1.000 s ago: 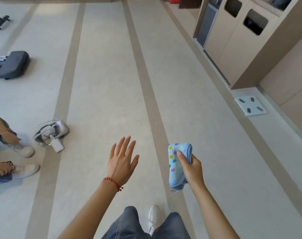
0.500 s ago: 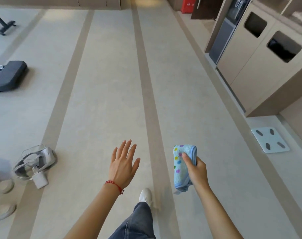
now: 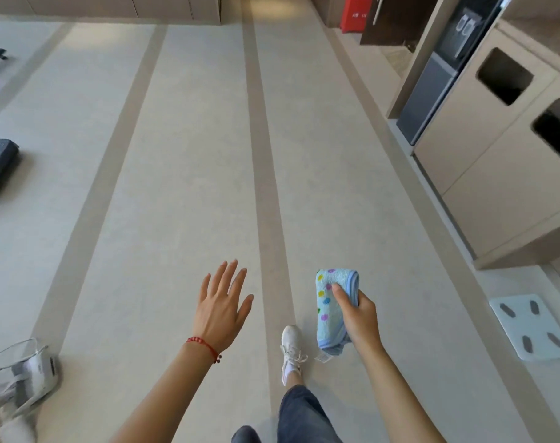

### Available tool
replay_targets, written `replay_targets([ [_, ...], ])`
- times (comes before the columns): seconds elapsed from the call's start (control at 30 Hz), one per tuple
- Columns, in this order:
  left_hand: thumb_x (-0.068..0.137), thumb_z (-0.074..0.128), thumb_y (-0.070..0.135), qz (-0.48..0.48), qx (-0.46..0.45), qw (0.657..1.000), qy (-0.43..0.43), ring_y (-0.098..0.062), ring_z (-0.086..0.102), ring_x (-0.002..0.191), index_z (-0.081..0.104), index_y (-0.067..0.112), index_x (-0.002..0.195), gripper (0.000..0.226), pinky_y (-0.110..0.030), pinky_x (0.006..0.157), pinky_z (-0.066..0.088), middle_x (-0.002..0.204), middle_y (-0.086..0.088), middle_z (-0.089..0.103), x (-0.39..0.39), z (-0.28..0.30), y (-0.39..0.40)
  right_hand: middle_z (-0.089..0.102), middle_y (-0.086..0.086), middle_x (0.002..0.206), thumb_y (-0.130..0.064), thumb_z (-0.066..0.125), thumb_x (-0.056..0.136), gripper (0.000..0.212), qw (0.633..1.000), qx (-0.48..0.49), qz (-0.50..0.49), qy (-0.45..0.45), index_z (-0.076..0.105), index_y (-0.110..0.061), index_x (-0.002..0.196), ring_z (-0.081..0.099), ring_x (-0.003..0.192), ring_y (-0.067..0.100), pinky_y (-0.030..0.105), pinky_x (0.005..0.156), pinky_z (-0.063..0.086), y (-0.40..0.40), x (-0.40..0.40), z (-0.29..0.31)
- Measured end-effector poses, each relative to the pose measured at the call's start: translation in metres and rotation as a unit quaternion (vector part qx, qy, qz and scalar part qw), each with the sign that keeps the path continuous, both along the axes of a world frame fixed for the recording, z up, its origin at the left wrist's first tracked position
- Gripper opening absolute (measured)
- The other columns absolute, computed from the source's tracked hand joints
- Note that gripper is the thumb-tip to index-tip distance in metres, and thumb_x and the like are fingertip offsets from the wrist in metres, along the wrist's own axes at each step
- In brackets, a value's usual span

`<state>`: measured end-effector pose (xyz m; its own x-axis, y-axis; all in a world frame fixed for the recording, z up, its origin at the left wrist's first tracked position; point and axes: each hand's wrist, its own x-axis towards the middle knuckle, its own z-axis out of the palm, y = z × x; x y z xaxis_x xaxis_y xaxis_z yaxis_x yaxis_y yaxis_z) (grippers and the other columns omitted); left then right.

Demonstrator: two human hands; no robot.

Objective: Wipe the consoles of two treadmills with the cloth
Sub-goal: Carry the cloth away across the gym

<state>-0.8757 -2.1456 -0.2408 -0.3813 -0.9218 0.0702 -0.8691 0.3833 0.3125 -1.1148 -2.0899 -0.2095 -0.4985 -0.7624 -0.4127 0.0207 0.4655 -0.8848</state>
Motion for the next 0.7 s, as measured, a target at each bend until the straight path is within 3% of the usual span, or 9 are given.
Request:
replay_targets([
  [0.4, 0.099, 0.013, 0.05, 0.028, -0.013, 0.999, -0.011, -0.033, 0.043, 0.126, 0.052, 0.008, 0.128, 0.064, -0.053, 0.1, 0.034, 0.136, -0.015, 0.049, -0.092, 0.022, -0.265, 0.061, 0.001, 0.073, -0.033, 0.064, 0.084, 0.023, 0.999, 0.006, 0.044, -0.006, 0.063, -0.01, 0.079, 0.058, 0.069, 0.017, 0.028, 0.063, 0.046, -0.282, -0.089, 0.013],
  [0.7, 0.099, 0.012, 0.05, 0.02, -0.02, 1.0, -0.007, -0.031, 0.042, 0.126, 0.054, 0.009, 0.127, 0.065, -0.051, 0.1, 0.035, 0.136, -0.014, 0.05, -0.119, 0.005, -0.474, 0.061, 0.001, 0.07, -0.03, 0.064, 0.085, 0.021, 1.0, 0.0, 0.01, -0.008, 0.061, -0.012, 0.075, 0.058, 0.066, 0.017, 0.026, 0.058, 0.045, -0.483, -0.118, 0.004],
])
